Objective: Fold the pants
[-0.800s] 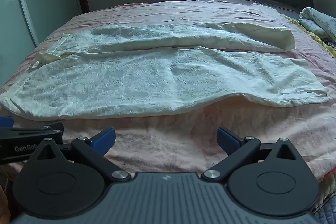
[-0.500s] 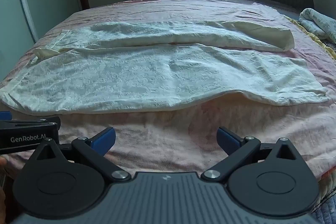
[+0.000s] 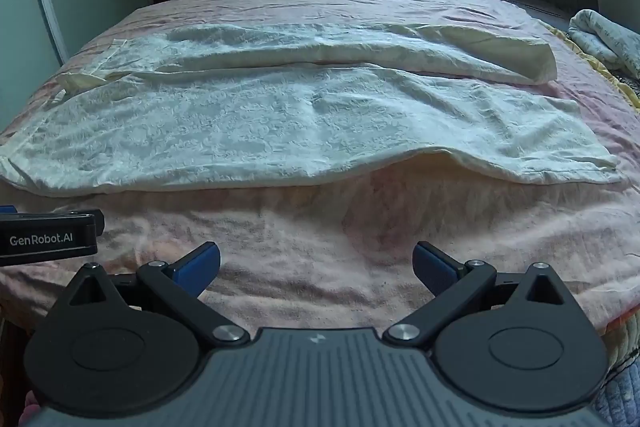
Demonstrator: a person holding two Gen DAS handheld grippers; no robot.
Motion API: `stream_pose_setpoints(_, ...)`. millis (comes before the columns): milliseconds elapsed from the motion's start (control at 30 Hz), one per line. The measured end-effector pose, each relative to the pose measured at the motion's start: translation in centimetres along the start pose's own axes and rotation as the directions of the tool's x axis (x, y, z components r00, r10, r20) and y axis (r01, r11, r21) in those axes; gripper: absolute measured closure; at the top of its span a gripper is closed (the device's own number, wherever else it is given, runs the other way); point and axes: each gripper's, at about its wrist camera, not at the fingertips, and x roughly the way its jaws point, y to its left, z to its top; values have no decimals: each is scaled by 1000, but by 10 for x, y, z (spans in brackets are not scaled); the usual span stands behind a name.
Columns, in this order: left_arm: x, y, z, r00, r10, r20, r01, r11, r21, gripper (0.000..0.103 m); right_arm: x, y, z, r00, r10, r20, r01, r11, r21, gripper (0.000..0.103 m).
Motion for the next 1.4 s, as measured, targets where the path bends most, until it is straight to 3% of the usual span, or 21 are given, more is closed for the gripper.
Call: stream_pose_setpoints(1400, 7, -5, -3, 1000, -9, -26, 10, 999, 39, 1, 8, -4, -5, 999, 25, -24, -25, 1000, 18, 0)
